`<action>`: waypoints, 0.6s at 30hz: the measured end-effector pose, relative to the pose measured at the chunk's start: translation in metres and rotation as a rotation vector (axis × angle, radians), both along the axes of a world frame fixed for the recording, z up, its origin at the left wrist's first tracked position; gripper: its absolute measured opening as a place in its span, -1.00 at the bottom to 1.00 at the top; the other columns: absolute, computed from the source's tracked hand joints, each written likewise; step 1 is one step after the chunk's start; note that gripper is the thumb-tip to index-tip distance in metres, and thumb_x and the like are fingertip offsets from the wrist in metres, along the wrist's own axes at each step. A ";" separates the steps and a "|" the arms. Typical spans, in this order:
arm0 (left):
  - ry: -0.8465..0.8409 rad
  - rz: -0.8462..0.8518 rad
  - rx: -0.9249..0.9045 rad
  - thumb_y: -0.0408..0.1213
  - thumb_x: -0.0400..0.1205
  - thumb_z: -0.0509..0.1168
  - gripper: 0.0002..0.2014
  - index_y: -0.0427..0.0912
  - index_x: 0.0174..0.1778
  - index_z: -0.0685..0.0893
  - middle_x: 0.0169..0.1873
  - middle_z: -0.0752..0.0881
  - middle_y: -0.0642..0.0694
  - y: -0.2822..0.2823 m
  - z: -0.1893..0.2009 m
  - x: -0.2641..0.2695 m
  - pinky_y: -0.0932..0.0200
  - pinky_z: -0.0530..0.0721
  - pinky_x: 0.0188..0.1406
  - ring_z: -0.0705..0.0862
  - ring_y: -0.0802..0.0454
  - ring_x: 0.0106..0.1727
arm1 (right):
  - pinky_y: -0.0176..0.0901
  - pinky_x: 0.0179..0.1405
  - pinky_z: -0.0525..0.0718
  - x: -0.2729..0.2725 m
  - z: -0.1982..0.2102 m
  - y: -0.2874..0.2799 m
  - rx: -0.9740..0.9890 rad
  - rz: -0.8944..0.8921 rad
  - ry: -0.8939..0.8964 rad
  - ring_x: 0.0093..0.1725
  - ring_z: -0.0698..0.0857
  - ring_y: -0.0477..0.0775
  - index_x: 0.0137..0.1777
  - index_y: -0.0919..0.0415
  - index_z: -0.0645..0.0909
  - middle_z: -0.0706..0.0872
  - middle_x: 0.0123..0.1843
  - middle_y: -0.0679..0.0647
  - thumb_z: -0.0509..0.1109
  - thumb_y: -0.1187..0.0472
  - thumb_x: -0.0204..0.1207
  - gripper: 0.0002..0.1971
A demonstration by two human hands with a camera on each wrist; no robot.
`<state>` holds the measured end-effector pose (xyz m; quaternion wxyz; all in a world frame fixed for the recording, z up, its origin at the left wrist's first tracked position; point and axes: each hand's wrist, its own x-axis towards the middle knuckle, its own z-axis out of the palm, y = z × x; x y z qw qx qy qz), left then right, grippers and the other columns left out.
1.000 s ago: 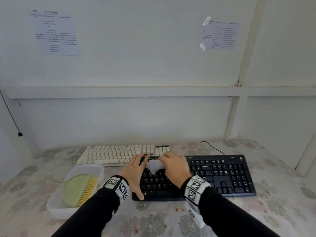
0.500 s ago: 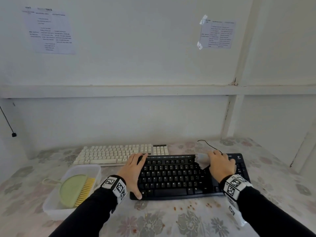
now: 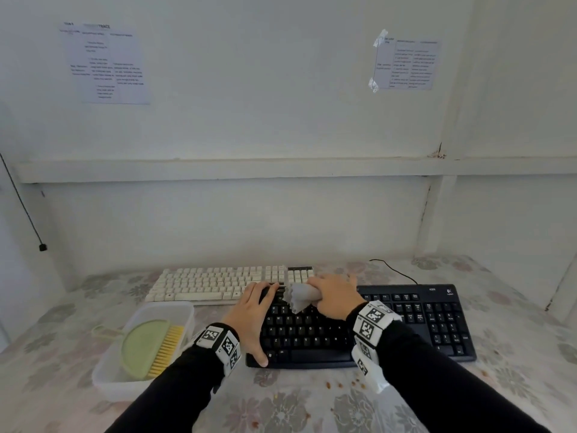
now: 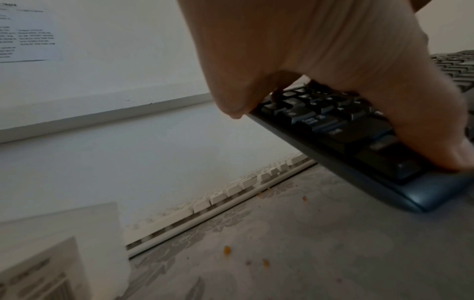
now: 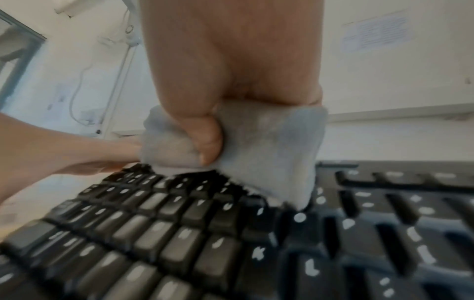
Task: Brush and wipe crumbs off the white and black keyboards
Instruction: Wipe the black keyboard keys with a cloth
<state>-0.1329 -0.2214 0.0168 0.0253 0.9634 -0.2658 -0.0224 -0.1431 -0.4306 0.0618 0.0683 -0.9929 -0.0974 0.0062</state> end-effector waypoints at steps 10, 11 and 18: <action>0.269 0.221 -0.395 -0.06 0.08 0.70 0.60 -0.02 0.40 -0.71 0.55 -0.52 -0.12 0.006 -0.014 0.006 -0.10 -0.04 0.63 -0.40 -0.12 0.62 | 0.15 0.31 0.11 0.008 -0.012 -0.014 -0.054 0.153 -0.103 0.21 0.47 0.12 0.25 0.02 0.46 0.55 0.17 0.05 0.24 0.27 0.51 -0.68; 0.394 0.275 -0.567 0.00 0.01 0.71 0.64 -0.08 0.47 -0.66 0.62 -0.36 -0.16 0.008 -0.016 0.008 -0.10 0.02 0.64 -0.24 -0.14 0.66 | 0.13 0.29 0.11 0.008 -0.013 -0.014 -0.053 0.157 -0.116 0.20 0.47 0.13 0.25 0.02 0.45 0.55 0.17 0.05 0.24 0.27 0.51 -0.68; 0.962 0.571 -1.514 0.22 0.65 0.04 -0.37 -0.27 0.25 0.66 0.13 0.75 -0.31 -0.003 -0.021 0.024 -0.07 0.61 0.17 0.71 -0.22 0.18 | 0.12 0.30 0.12 0.007 -0.016 -0.012 -0.087 0.137 -0.134 0.19 0.49 0.12 0.27 0.03 0.43 0.54 0.19 0.04 0.22 0.27 0.52 -0.67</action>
